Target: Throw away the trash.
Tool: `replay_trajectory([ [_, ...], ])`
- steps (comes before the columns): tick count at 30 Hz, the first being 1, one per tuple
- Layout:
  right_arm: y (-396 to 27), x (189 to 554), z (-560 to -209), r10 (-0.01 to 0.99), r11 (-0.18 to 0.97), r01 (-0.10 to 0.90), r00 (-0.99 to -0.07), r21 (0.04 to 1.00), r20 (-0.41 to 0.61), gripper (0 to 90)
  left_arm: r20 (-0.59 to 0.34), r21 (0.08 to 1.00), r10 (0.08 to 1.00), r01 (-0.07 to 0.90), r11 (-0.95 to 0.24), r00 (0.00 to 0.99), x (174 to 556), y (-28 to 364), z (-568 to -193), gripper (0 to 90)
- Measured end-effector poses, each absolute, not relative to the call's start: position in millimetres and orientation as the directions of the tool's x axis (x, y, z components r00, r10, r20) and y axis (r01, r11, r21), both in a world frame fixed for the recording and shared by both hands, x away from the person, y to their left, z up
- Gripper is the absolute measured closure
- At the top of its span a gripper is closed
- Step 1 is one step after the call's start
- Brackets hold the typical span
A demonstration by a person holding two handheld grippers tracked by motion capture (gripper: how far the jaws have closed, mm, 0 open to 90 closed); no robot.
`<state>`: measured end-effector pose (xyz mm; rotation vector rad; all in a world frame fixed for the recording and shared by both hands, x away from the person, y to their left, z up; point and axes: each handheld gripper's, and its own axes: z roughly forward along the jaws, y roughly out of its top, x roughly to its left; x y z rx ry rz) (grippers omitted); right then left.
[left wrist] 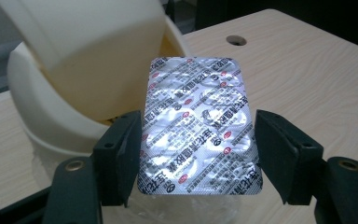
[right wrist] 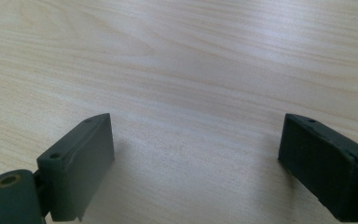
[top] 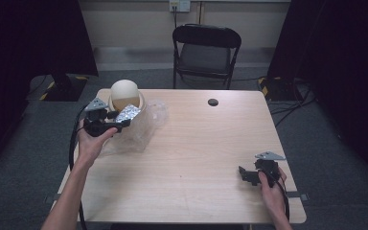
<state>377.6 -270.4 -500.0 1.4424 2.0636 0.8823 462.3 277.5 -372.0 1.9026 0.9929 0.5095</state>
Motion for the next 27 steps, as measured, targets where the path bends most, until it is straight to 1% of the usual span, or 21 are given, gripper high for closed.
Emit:
replay_trajectory([
  [5,-270,378,-500,0.941,0.241,0.639,-0.337,0.730,-0.015,9.6,-0.044,0.859,0.815,0.439,-0.265,0.578,465,280,-372,34.2],
  [6,-270,378,-500,0.941,0.241,0.640,-0.337,0.730,-0.015,9.6,-0.026,0.852,0.820,0.441,-0.280,0.572,467,278,-371,34.2],
  [14,-270,378,-500,0.941,0.241,0.639,-0.338,0.730,-0.015,9.6,-0.048,0.864,0.829,0.440,-0.245,0.557,474,274,-364,34.1],
  [18,-270,378,-500,0.941,0.241,0.640,-0.338,0.730,-0.015,9.6,-0.038,0.865,0.831,0.434,-0.250,0.555,476,272,-362,34.1],
  [24,-270,378,-500,0.941,0.241,0.640,-0.338,0.730,-0.014,9.6,-0.056,0.854,0.849,0.466,-0.233,0.526,477,281,-362,34.1],
  [27,-270,377,-500,0.941,0.241,0.640,-0.338,0.730,-0.014,9.6,-0.053,0.853,0.849,0.466,-0.235,0.526,477,284,-362,34.1],
])
